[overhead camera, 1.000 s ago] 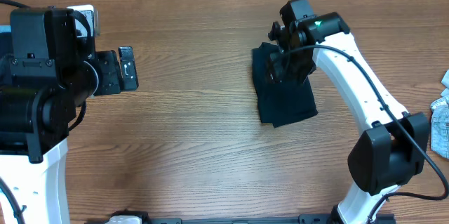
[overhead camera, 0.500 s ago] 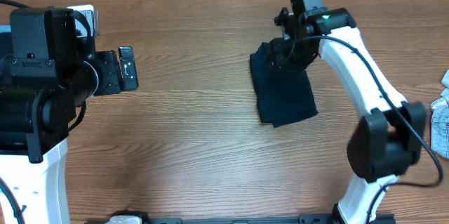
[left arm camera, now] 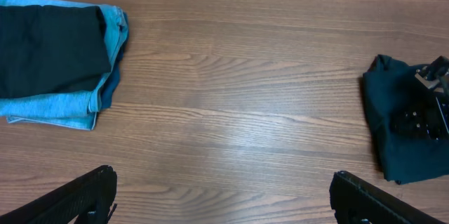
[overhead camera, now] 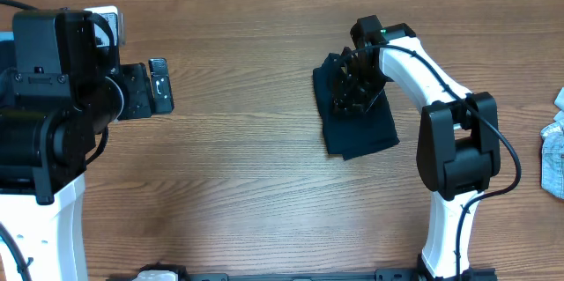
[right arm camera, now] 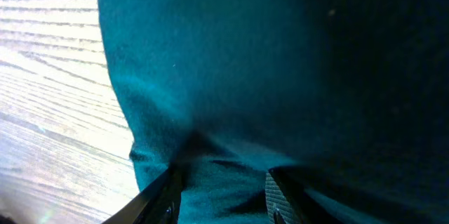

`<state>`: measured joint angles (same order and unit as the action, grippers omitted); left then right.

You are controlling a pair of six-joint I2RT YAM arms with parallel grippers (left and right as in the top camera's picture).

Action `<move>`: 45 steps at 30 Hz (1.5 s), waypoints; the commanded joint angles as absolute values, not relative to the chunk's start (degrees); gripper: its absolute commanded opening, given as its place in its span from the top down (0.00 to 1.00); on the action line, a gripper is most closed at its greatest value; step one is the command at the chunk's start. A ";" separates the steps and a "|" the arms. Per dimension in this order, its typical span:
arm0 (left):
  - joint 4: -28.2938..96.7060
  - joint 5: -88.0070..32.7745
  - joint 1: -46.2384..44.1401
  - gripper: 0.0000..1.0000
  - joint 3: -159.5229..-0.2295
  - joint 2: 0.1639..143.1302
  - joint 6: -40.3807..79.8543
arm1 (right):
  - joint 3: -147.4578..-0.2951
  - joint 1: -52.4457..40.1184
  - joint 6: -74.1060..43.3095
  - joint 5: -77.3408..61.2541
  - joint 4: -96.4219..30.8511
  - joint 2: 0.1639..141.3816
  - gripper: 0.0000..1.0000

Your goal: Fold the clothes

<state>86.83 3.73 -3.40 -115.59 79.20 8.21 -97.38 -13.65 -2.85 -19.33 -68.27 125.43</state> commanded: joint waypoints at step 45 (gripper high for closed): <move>86.76 4.47 -3.77 0.00 -115.77 79.40 7.73 | -89.52 -17.72 -1.52 -17.78 -54.48 111.66 0.96</move>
